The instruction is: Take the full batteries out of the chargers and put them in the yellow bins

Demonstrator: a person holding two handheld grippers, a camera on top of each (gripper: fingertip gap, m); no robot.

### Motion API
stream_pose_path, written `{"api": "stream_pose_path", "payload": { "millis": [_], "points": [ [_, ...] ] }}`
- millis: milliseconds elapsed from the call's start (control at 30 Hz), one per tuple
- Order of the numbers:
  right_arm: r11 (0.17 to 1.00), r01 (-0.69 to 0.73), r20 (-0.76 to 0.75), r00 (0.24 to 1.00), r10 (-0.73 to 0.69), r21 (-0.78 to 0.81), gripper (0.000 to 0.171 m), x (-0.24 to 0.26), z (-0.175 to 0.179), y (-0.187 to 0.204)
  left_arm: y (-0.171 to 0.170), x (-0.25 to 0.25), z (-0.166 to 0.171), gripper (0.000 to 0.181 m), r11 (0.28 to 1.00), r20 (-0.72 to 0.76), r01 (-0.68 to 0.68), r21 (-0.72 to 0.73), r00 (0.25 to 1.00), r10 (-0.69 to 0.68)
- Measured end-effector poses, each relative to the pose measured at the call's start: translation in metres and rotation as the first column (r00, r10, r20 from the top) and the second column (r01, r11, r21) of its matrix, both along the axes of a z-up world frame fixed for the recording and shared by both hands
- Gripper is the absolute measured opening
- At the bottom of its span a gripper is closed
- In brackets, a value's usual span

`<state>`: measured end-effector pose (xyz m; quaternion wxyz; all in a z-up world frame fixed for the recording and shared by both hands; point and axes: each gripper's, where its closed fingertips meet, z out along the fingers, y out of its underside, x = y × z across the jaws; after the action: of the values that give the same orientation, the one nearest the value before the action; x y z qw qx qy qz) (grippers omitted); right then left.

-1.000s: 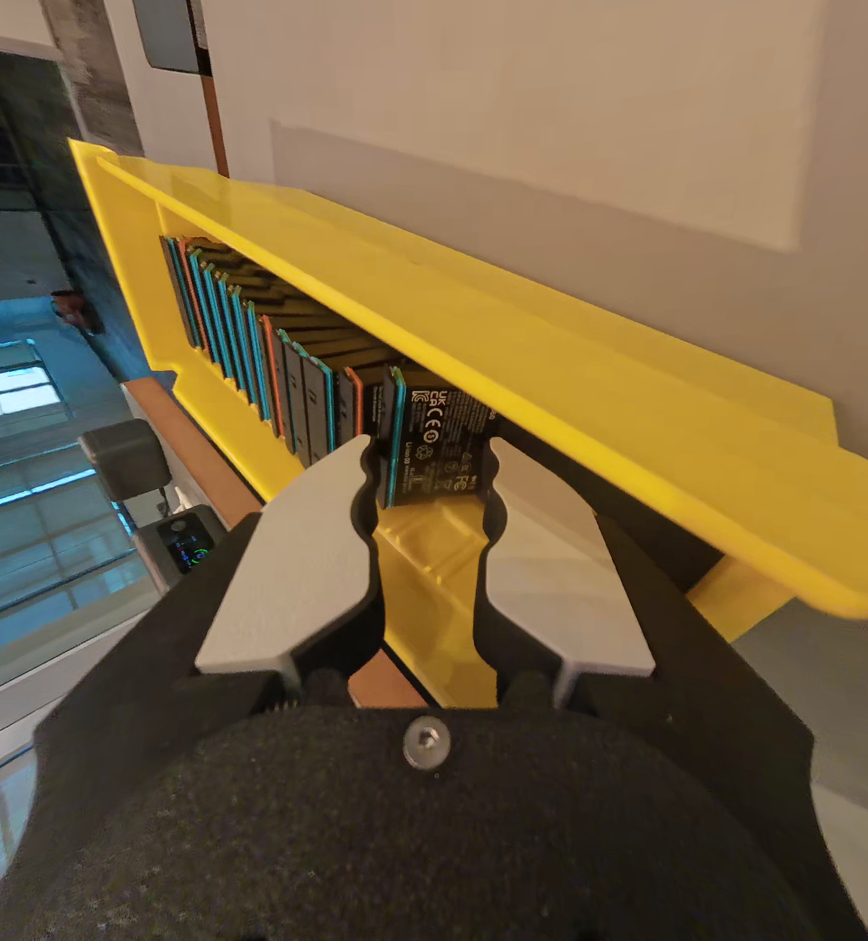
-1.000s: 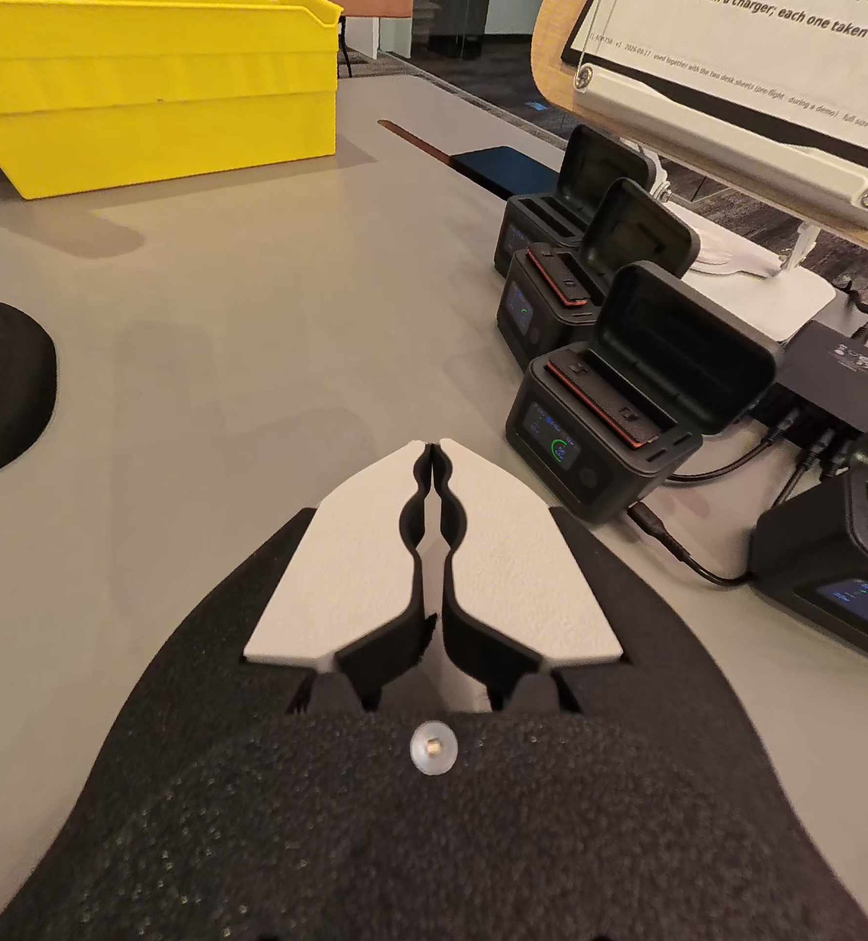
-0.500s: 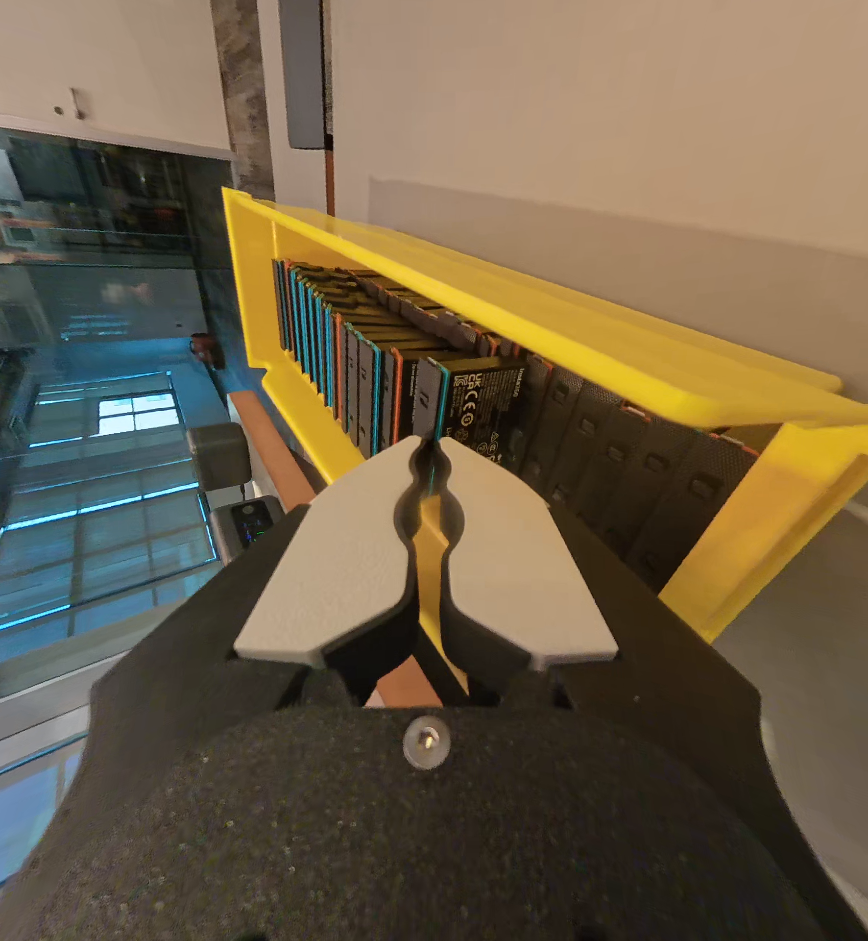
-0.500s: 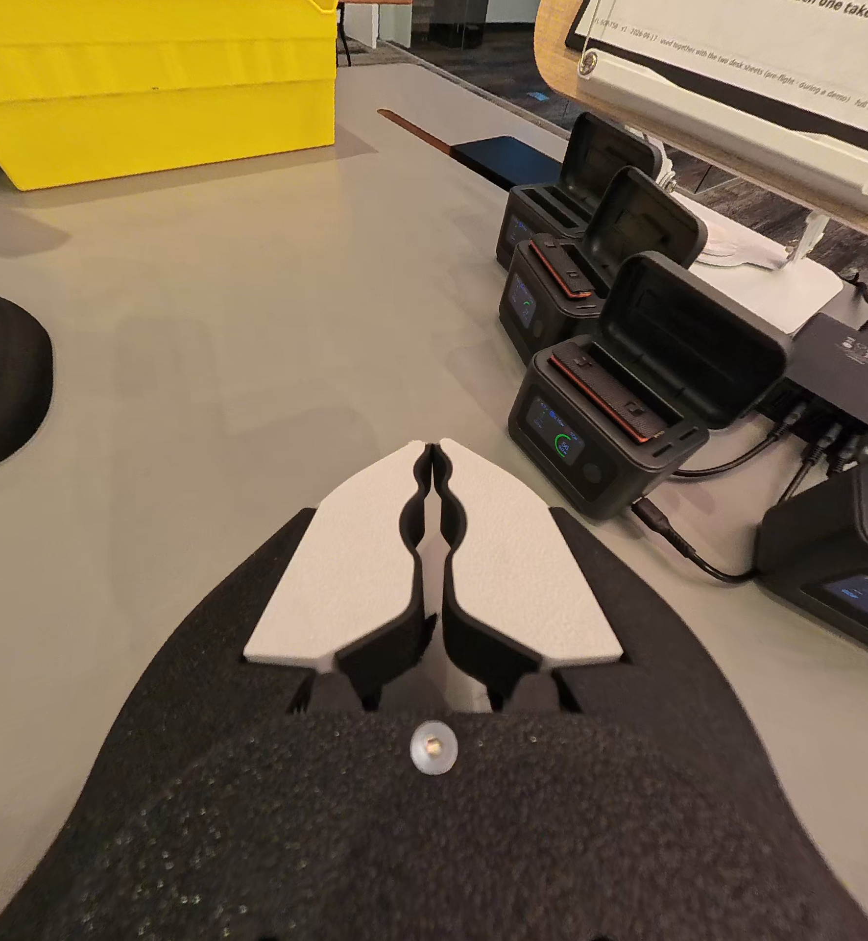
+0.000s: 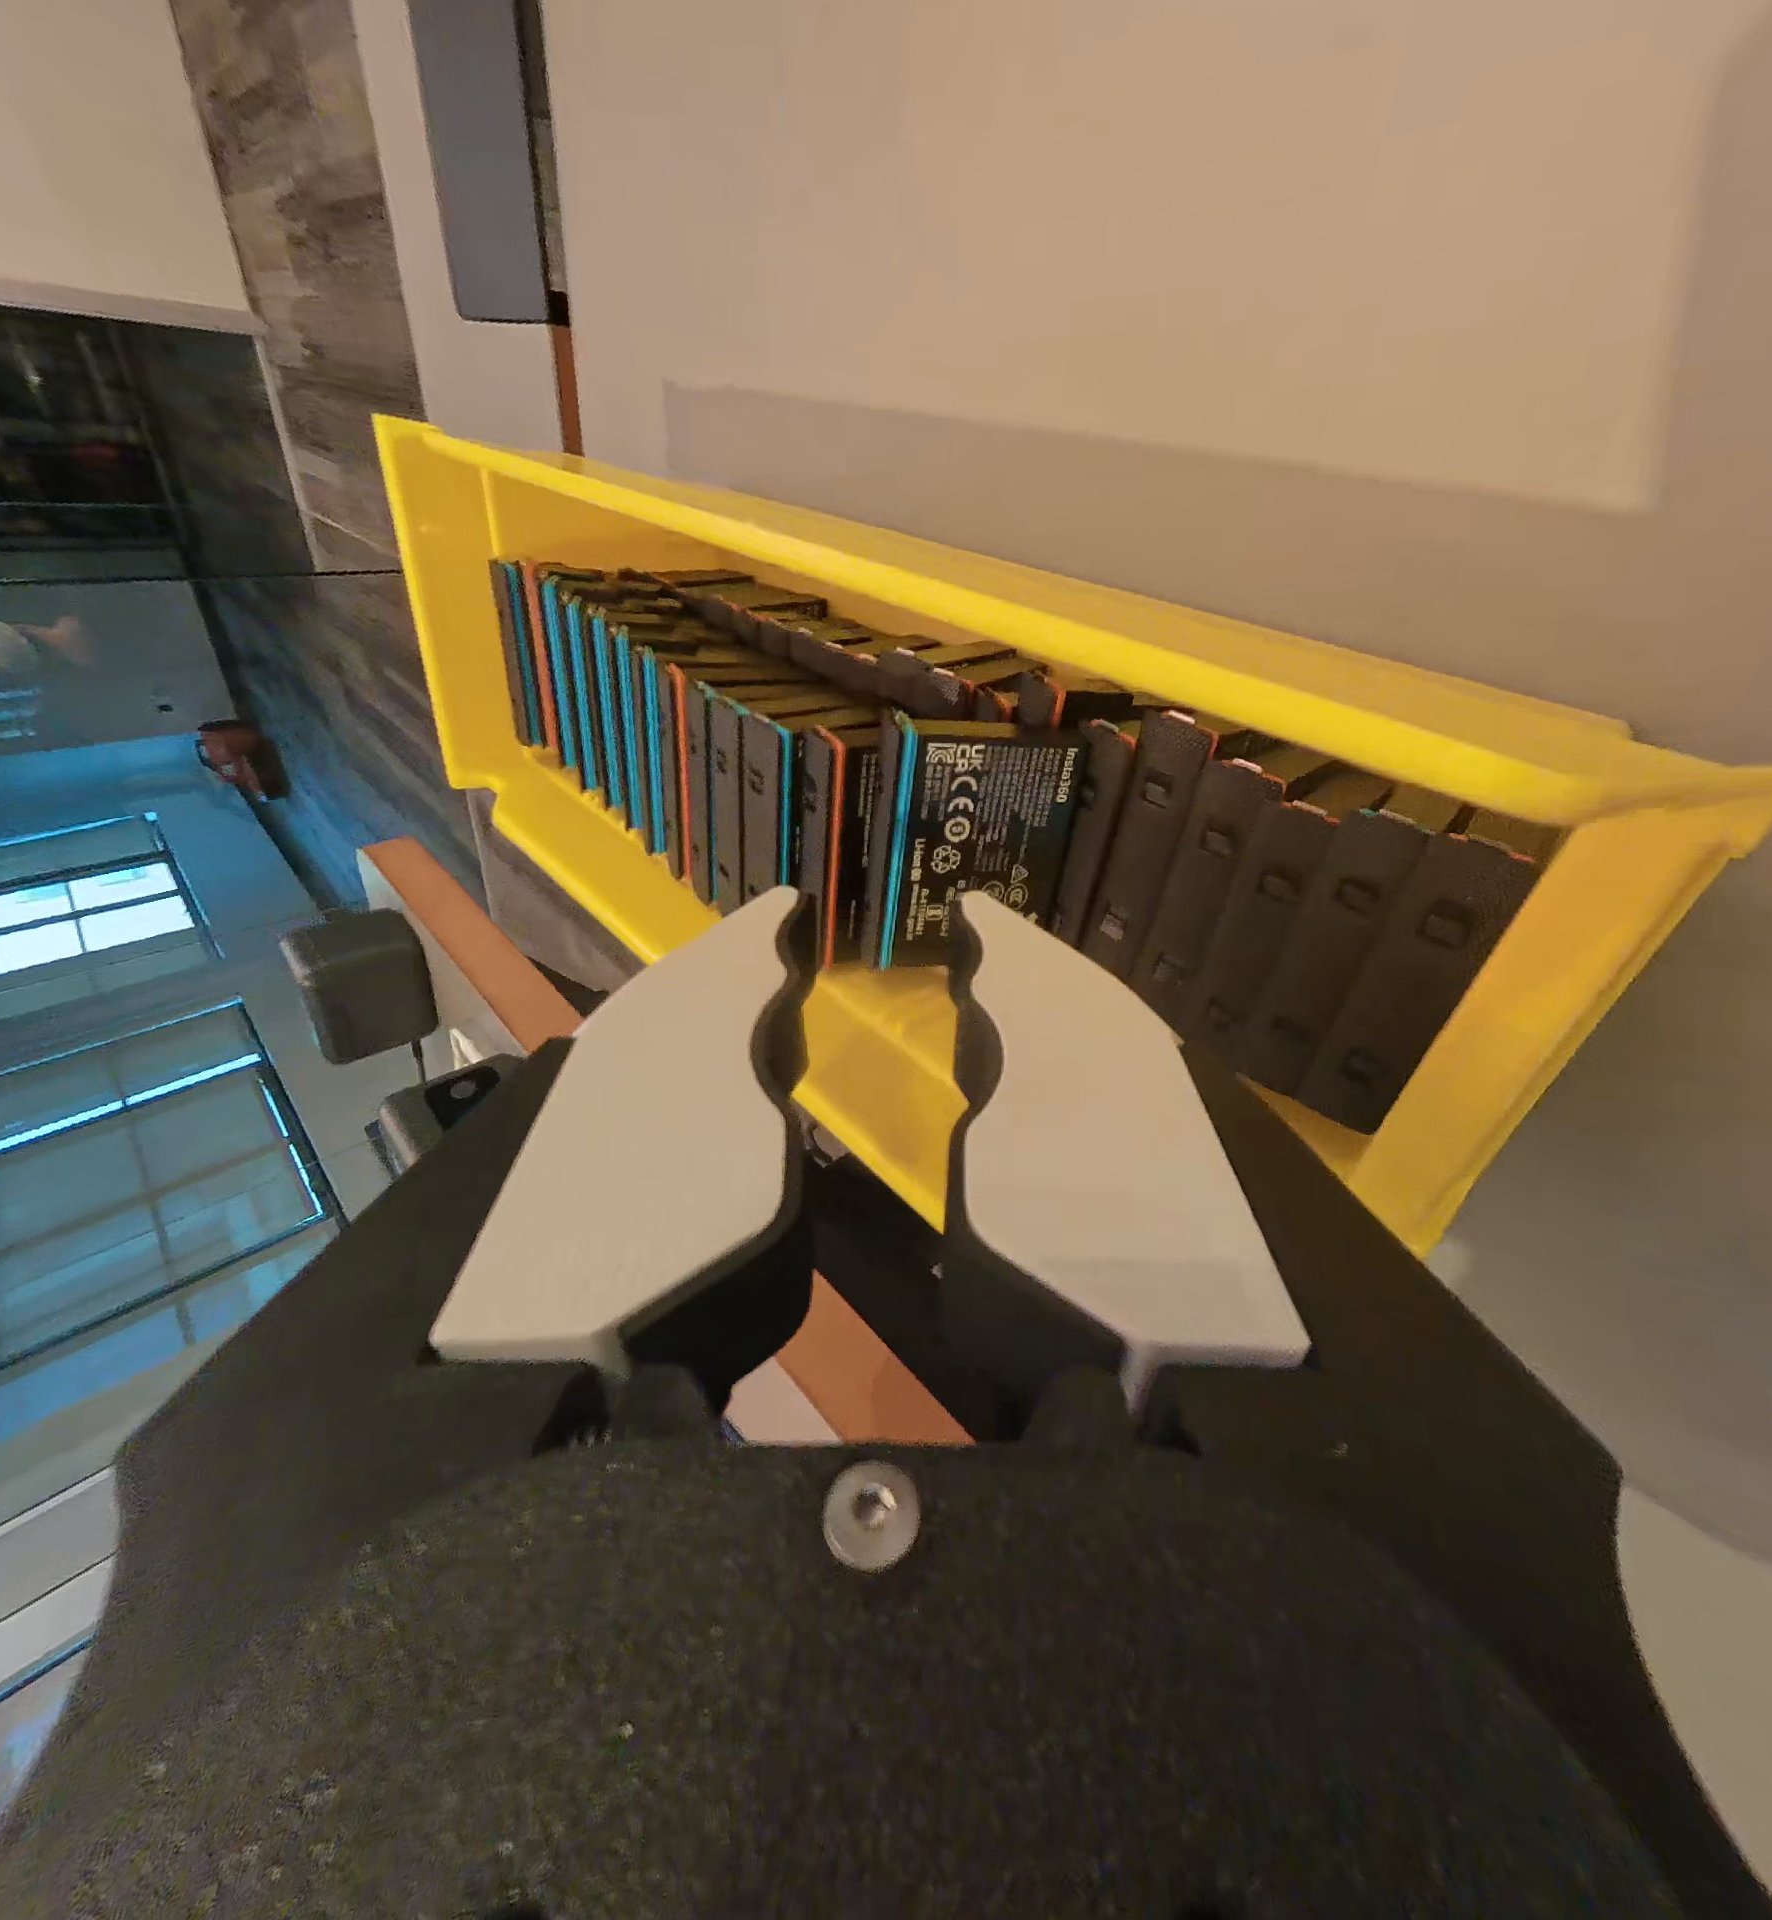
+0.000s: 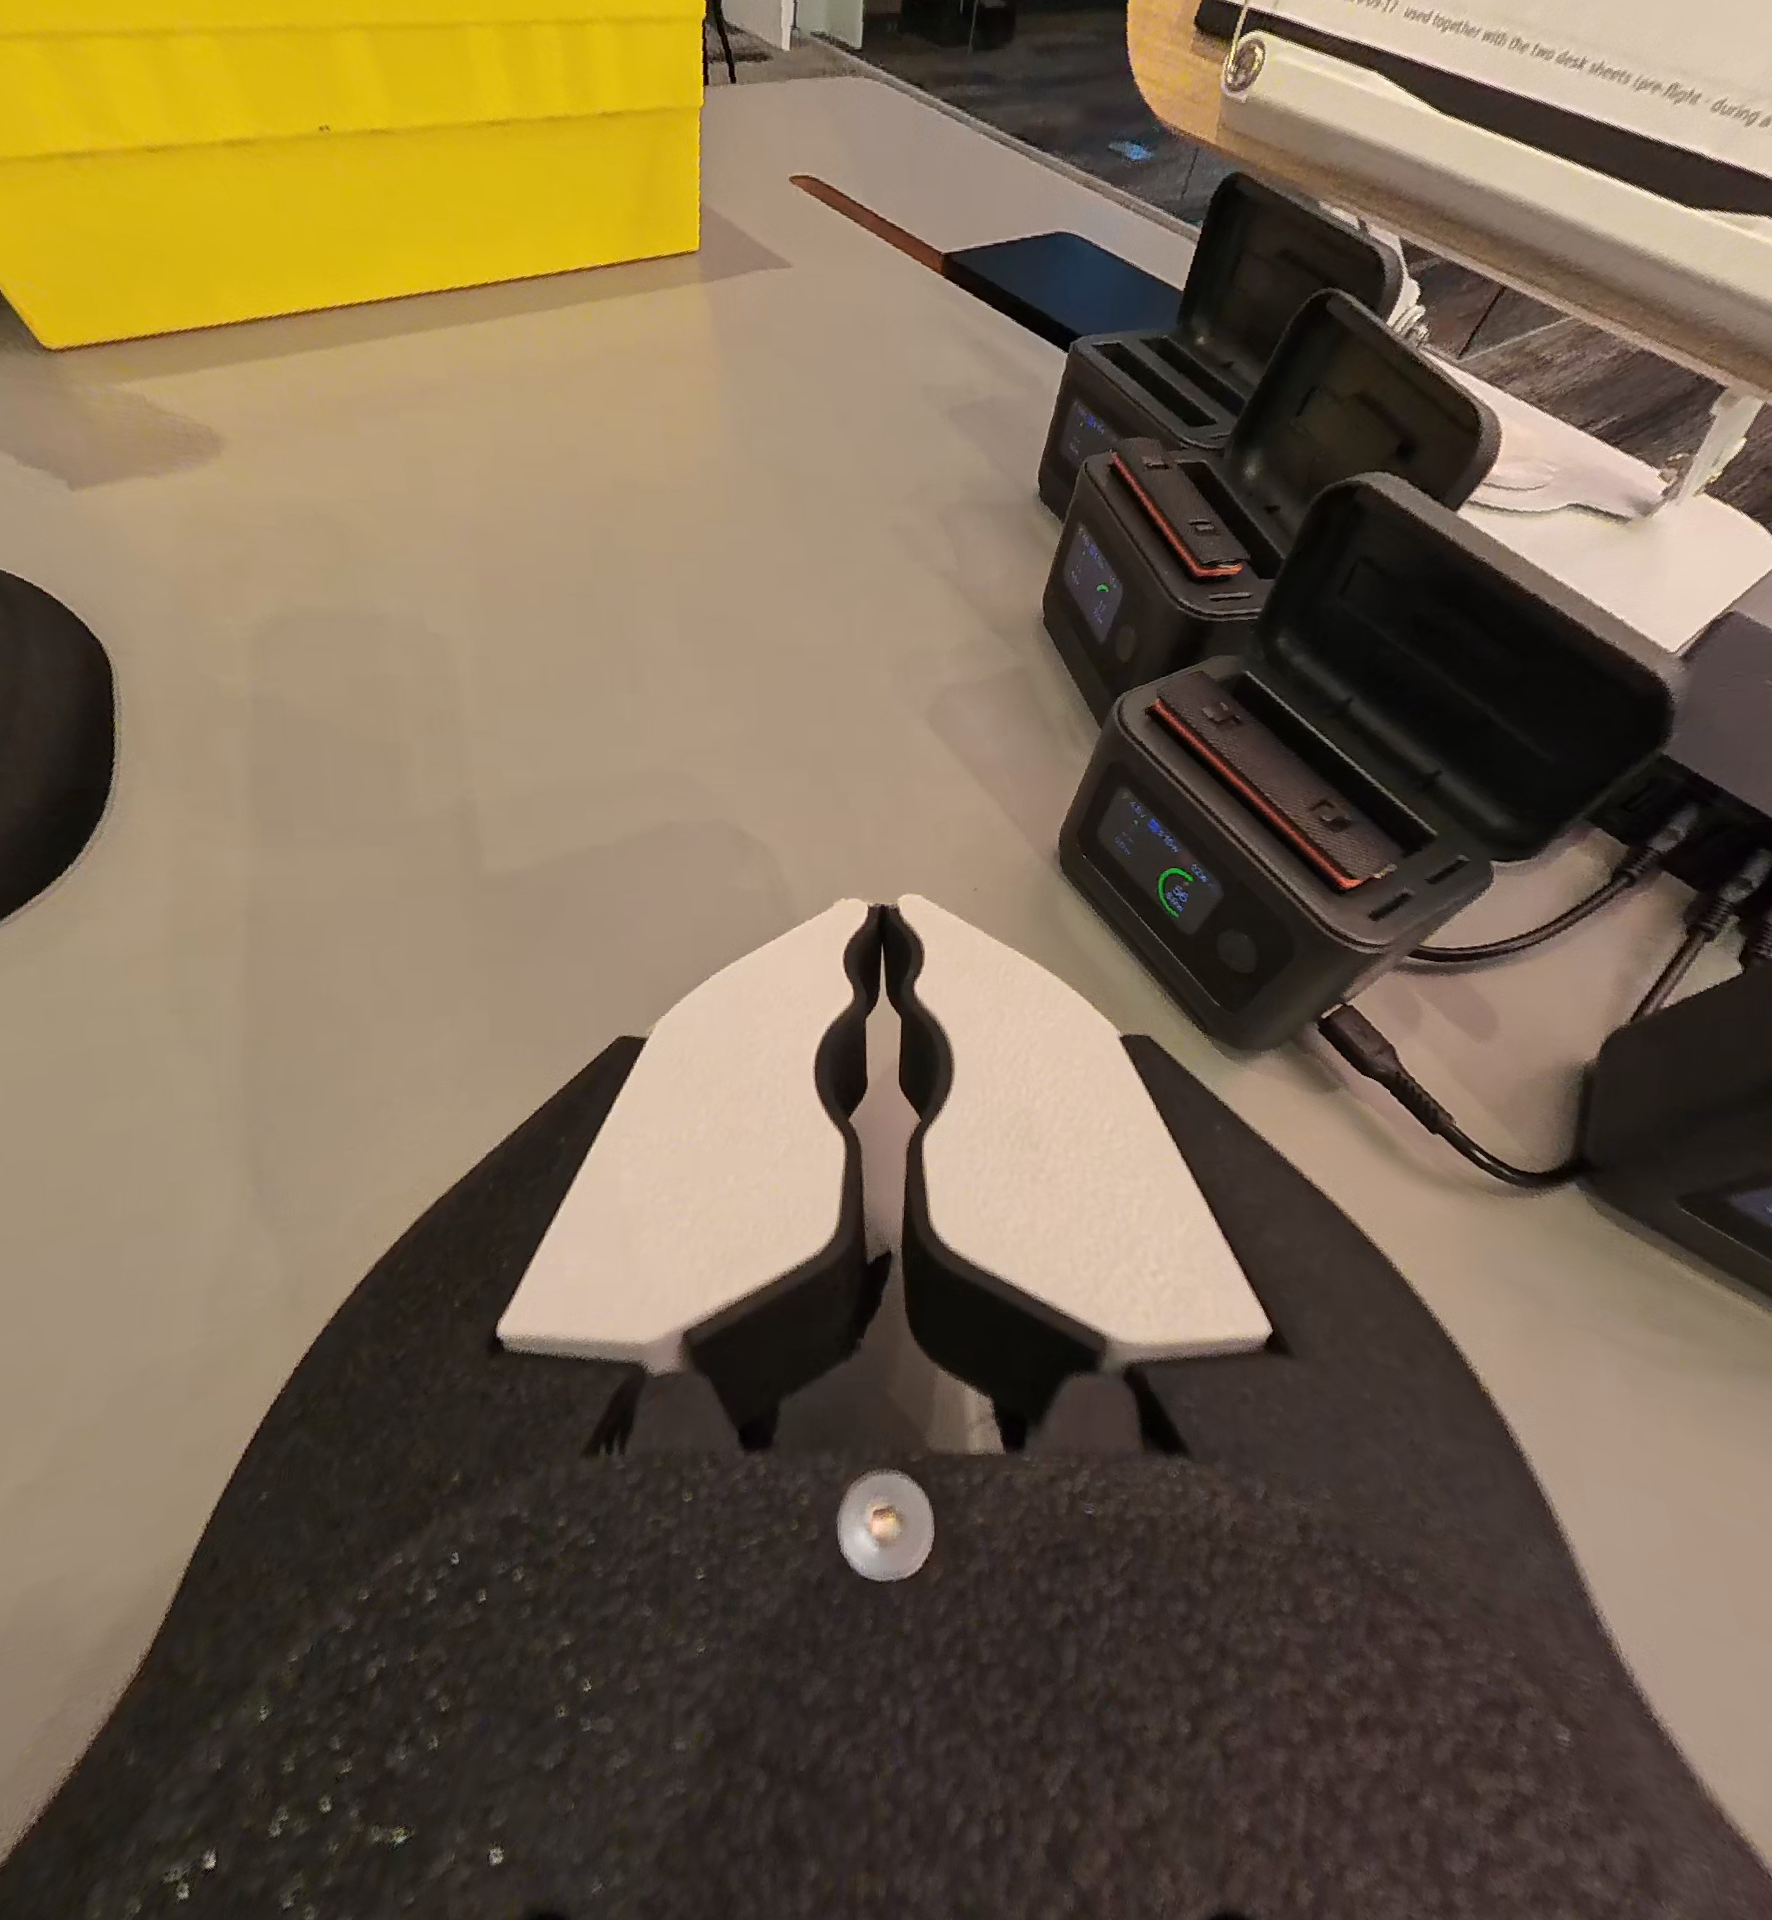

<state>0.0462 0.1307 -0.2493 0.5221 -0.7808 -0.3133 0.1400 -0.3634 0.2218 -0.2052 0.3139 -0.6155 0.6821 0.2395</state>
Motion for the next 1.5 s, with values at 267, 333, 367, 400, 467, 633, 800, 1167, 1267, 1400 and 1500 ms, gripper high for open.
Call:
{"api": "stream_pose_path", "payload": {
  "millis": [267,333,367,400,467,633,800,1167,1267,1400,1500],
  "points": [
    [1.0,-0.001,-0.005,1.0,0.001,-0.002,0.0,0.001,0.0,0.0,0.002,0.02,-0.029,0.042,0.997,-0.055,0.024,-0.075,0.998,-0.028],
    [1.0,-0.004,-0.002,1.0,0.004,-0.005,0.0,0.0,-0.001,0.0,0.003,0.024,-0.032,0.041,0.997,-0.057,0.039,-0.061,0.997,-0.042],
    [1.0,-0.005,0.0,1.0,0.005,-0.005,0.0,0.0,-0.001,0.0,0.007,0.022,-0.032,0.039,0.999,-0.079,0.035,-0.04,0.996,-0.038],
    [1.0,-0.005,0.002,1.0,0.005,-0.003,0.0,0.0,-0.001,0.0,0.008,0.019,-0.033,0.039,0.999,-0.095,0.032,-0.036,0.995,-0.035],
    [1.0,-0.004,0.001,1.0,0.004,-0.001,0.0,0.0,0.0,0.0,0.009,0.019,-0.033,0.039,0.999,-0.08,0.026,-0.037,0.996,-0.029],
    [1.0,-0.003,-0.002,1.0,0.003,-0.002,0.0,0.0,0.0,0.0,0.009,0.015,-0.031,0.037,0.999,-0.072,0.027,0.02,0.997,-0.025],
    [1.0,-0.002,0.002,1.0,0.002,-0.001,0.0,0.0,0.0,0.0,0.009,0.011,-0.024,0.027,0.996,-0.06,0.03,0.081,0.998,-0.025],
    [1.0,-0.001,0.002,1.0,0.001,-0.005,0.0,0.0,-0.001,0.0,0.001,0.008,-0.015,0.016,0.996,-0.036,0.029,0.087,0.999,-0.026],
    [1.0,-0.003,0.003,1.0,0.003,-0.005,0.0,0.0,-0.001,0.0,-0.004,0.007,-0.014,0.013,0.996,-0.034,0.032,0.083,0.999,-0.029],
    [1.0,-0.005,0.005,1.0,0.005,-0.006,0.0,-0.001,-0.002,-0.001,-0.01,0.004,-0.014,0.011,0.997,-0.027,0.032,0.077,0.999,-0.03],
    [1.0,-0.005,0.005,1.0,0.005,-0.007,0.0,-0.001,-0.002,-0.001,-0.014,0.004,-0.015,0.011,0.997,-0.028,0.033,0.073,0.999,-0.031]
  ]
}}
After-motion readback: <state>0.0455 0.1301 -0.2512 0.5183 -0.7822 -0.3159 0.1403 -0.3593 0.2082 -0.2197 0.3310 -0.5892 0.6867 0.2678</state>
